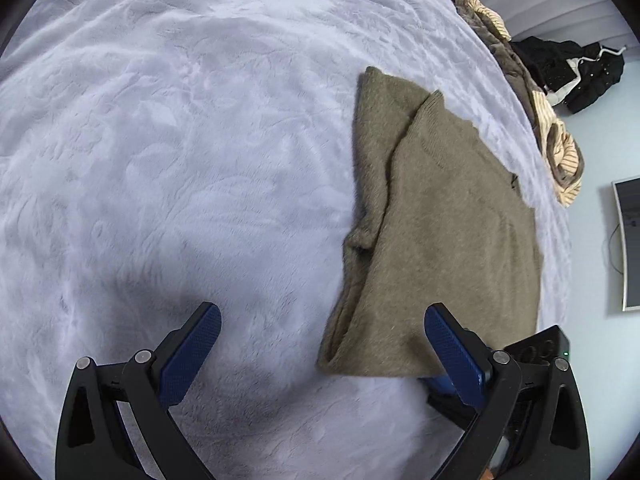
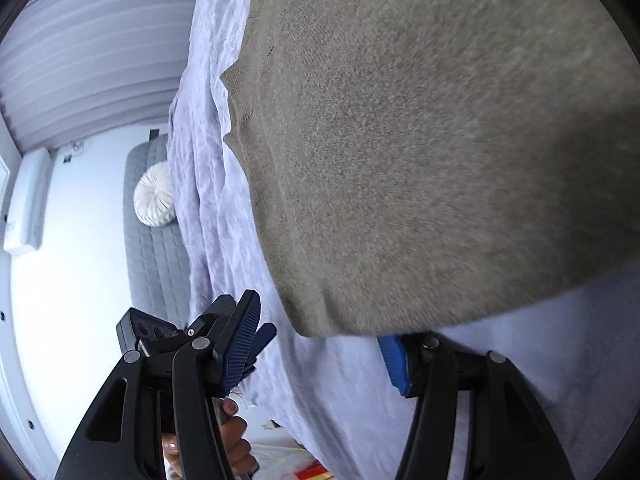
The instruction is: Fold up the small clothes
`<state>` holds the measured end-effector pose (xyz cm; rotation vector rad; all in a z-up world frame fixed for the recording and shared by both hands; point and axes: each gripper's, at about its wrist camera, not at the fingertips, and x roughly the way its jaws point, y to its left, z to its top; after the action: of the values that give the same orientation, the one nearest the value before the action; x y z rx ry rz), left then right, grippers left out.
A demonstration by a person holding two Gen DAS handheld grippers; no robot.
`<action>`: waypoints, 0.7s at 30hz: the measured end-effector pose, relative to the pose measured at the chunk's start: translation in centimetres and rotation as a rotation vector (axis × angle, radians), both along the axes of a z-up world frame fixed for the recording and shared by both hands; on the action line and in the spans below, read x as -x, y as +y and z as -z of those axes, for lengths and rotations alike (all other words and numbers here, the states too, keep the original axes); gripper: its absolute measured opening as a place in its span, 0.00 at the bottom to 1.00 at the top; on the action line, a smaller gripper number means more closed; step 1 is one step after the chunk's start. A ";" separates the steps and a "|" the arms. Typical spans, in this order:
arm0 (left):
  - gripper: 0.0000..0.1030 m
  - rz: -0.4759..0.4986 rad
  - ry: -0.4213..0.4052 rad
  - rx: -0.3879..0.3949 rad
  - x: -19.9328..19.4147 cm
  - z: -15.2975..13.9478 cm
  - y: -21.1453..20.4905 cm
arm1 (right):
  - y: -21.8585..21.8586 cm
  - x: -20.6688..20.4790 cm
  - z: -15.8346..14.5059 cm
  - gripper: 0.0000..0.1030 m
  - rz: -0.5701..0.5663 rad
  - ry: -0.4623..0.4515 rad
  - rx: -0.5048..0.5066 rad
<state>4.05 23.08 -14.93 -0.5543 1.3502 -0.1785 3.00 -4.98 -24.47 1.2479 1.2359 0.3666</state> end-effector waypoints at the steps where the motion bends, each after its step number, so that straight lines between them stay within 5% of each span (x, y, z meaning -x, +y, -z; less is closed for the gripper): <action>1: 0.99 0.003 0.001 0.015 -0.1 0.0 0.0 | 0.2 -0.2 0.2 0.59 0.012 0.008 -0.026; 2: 0.99 0.006 0.002 0.039 -0.4 0.2 0.0 | 0.3 -0.3 0.3 0.55 0.021 0.017 -0.053; 5: 0.99 0.015 0.006 0.111 -1.5 0.6 -0.3 | 0.9 -1.1 0.2 0.08 0.025 0.023 -0.116; 16: 0.99 0.137 0.014 0.413 -9.8 2.5 -4.7 | 0.8 -3.6 -6.1 0.08 -0.095 -0.188 -0.044; 21: 0.99 0.232 0.018 0.378 -12.1 2.1 -8.7 | 1.3 -3.9 -6.1 0.08 -0.140 -0.188 -0.030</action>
<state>16.20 14.38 -17.06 -0.7131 1.4053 -0.6285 6.88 -3.71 -18.35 1.1279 1.1617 0.5936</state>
